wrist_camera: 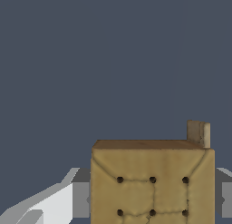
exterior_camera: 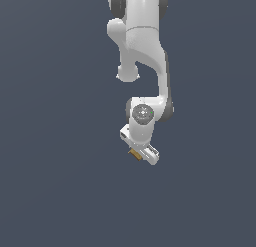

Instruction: Pick up the object and move it to a goal position.

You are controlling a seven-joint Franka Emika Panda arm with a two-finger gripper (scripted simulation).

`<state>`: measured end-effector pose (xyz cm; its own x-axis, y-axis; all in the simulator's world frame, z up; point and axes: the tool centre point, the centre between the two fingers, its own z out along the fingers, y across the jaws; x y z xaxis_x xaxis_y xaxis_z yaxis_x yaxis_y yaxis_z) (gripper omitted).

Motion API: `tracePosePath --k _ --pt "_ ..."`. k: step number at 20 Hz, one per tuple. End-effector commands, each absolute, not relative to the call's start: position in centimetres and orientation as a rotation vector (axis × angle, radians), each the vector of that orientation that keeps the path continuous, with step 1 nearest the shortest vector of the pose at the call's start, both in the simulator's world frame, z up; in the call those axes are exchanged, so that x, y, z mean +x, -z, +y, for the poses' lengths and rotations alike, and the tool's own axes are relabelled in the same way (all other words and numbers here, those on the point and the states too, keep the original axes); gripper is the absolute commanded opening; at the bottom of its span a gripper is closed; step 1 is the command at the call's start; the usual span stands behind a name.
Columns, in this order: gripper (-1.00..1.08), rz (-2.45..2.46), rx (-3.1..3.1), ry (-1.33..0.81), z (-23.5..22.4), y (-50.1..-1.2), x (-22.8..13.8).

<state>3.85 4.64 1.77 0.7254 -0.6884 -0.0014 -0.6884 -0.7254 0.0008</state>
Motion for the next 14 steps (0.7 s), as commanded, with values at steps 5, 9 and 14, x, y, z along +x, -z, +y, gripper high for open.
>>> tracePosePath --k 5,9,14 --pt "-1.0 -1.167 2.917 0.001 -0.3 -3.5 2.3" --pt "-1.0 -1.167 2.917 0.001 -4.8 -5.0 0.8" --pt "-1.0 -1.167 2.918 0.001 -10.7 -7.0 -1.0"
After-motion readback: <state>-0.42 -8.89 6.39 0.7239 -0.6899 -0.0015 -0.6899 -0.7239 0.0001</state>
